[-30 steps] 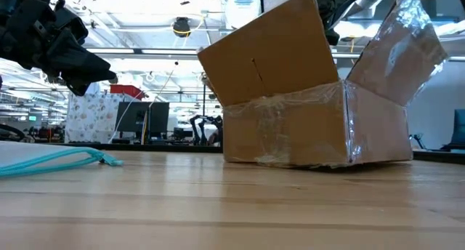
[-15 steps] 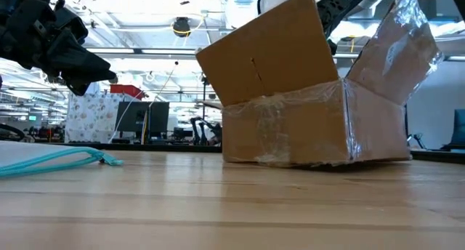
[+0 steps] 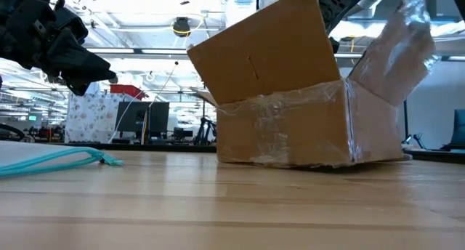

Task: Unpack boxes
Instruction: Remove the white pencil box from the cardboard box

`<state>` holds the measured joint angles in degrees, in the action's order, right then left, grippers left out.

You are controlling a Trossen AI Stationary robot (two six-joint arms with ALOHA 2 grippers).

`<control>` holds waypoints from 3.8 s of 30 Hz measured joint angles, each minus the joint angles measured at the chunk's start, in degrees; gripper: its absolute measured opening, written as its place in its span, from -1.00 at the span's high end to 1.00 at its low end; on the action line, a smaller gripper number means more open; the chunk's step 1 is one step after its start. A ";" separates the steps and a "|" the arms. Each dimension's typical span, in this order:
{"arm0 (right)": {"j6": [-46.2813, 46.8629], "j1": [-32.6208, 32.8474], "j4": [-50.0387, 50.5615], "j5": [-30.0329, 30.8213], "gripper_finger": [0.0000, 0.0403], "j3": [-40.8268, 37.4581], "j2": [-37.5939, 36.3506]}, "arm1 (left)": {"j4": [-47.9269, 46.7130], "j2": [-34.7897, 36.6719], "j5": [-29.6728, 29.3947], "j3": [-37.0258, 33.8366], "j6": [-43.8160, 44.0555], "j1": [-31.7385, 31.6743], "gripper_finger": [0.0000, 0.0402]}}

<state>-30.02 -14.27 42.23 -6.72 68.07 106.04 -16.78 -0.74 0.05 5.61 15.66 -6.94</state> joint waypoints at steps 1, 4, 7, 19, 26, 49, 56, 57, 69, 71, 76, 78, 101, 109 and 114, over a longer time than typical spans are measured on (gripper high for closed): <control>-0.02 0.03 0.03 0.00 -0.50 0.02 0.33 | 0.00 -0.02 0.00 0.00 0.00 0.00 0.46; -0.13 0.47 -1.61 0.89 -0.50 -0.53 1.55 | 0.00 -0.02 -0.02 0.00 0.00 0.02 0.46; -0.08 0.49 -3.21 1.30 -0.50 -1.55 2.65 | 0.00 -0.02 0.00 0.00 0.00 0.02 0.46; 1.84 0.75 -3.36 0.15 -0.13 -2.34 2.98 | 0.00 -0.02 0.00 0.00 0.00 0.00 0.46; 3.71 0.75 -0.36 0.35 -0.13 0.07 2.37 | 0.00 -0.02 0.00 0.00 0.00 0.00 0.46; 20.54 3.66 30.70 5.62 -0.13 15.02 -19.68 | 0.00 -0.02 0.00 0.00 0.00 0.02 0.46; 35.21 12.94 33.97 5.77 -0.13 15.06 -32.07 | 0.00 -0.02 -0.01 0.00 0.00 0.01 0.46; 37.50 14.81 34.52 5.77 -0.13 15.06 -33.34 | 0.00 -0.02 -0.02 0.00 0.00 0.02 0.46; 66.46 43.05 35.01 13.38 -0.13 10.66 -42.16 | 0.00 -0.02 -0.02 0.00 0.00 0.00 0.46; 70.85 47.50 34.05 14.50 -0.13 7.57 -41.93 | 0.00 -0.02 -0.02 0.00 0.00 0.02 0.46; 77.17 55.16 24.10 14.51 -0.13 -3.74 -40.29 | 0.00 0.01 0.00 0.00 0.00 0.00 0.46; 78.16 56.45 19.65 14.49 -0.13 -8.28 -39.09 | -0.02 -0.02 0.00 0.00 0.00 0.02 0.46; 73.19 56.13 -4.89 12.84 -0.13 -22.35 -20.94 | 0.00 0.00 0.00 0.00 0.00 0.00 0.46; 73.13 52.26 -7.33 12.47 -0.13 -22.32 -18.11 | -0.02 0.01 0.00 0.00 0.00 0.01 0.46; 73.51 50.37 -8.89 12.29 -0.13 -22.29 -16.35 | 0.00 0.00 0.00 0.00 0.00 0.02 0.46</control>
<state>43.48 36.10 33.34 5.57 45.78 89.68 -16.78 -0.73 0.05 5.61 15.66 -6.92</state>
